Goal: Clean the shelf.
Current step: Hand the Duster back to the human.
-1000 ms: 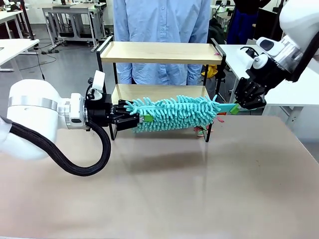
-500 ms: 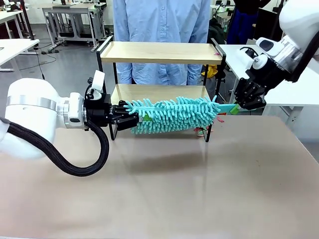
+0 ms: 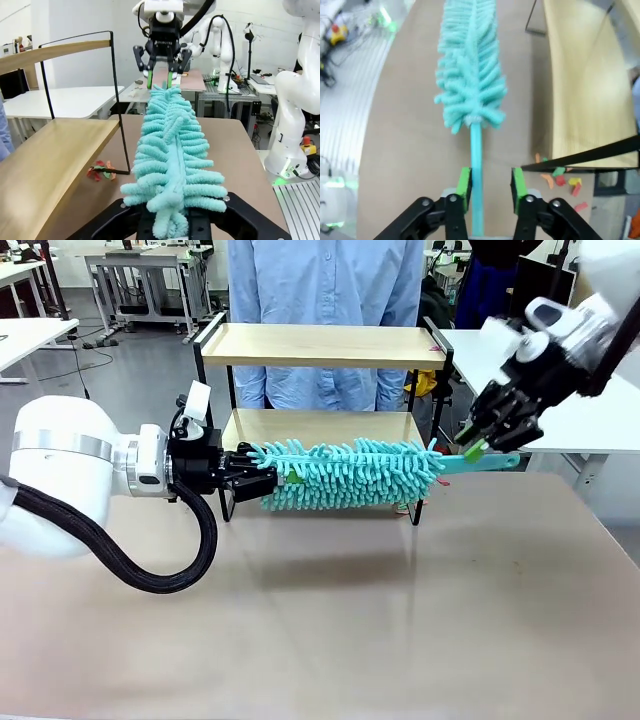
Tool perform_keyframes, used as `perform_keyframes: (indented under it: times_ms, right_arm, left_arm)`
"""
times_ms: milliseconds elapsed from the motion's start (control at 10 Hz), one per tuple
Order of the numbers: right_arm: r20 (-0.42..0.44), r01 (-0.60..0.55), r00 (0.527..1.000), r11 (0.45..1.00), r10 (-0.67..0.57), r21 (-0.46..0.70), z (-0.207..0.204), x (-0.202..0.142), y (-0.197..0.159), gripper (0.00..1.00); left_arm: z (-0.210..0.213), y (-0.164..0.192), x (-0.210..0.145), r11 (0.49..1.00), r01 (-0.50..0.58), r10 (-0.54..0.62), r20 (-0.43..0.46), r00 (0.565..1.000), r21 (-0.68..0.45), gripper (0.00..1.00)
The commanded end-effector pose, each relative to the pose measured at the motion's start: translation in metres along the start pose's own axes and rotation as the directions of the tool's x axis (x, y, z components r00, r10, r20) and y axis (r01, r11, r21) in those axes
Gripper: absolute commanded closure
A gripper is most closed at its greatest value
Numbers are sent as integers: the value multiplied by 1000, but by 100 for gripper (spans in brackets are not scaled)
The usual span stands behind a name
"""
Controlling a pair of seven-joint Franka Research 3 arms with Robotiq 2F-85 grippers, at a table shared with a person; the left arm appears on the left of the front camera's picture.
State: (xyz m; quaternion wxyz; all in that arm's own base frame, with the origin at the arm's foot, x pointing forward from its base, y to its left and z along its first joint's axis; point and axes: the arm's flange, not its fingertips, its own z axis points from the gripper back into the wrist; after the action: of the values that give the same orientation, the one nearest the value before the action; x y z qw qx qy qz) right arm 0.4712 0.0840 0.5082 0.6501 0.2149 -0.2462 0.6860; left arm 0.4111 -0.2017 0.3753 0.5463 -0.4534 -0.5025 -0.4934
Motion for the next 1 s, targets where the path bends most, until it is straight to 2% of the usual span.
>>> perform_keyframes:
  times_ms: [0, 100, 300, 500, 700, 800, 900]
  right_arm:
    - [201, 62, 978, 998, -58, -12, 43, -4, 4, 14]
    - [330, 122, 939, 991, -99, -51, 69, -13, 7, 0]
    - [524, 222, 841, 969, -134, -109, 112, -45, 18, 0]
    - [645, 286, 749, 952, -153, -107, 136, -81, 31, 0]
    - [676, 311, 721, 943, -151, -121, 145, -98, 38, 0]
    - [684, 270, 720, 955, -116, -122, 141, -94, 32, 0]
    - [654, 342, 731, 934, -195, -104, 154, -100, 38, 0]
  left_arm:
    - [-1, -1, 0, 1000, 20, -21, 15, 1000, 8, 100]
    - [-1, -1, 0, 1000, 20, -21, 15, 1000, 8, 100]
    - [-1, -1, 0, 1000, 20, -21, 15, 1000, 8, 100]
    - [-1, -1, 0, 1000, 20, -21, 15, 1000, 8, 100]
    - [-1, -1, 0, 1000, 20, -21, 15, 1000, 8, 100]
    - [-1, -1, 0, 1000, 20, -21, 15, 1000, 8, 100]
    - [-1, -1, -2, 1000, -2, 2, -1, 1000, -2, 83]
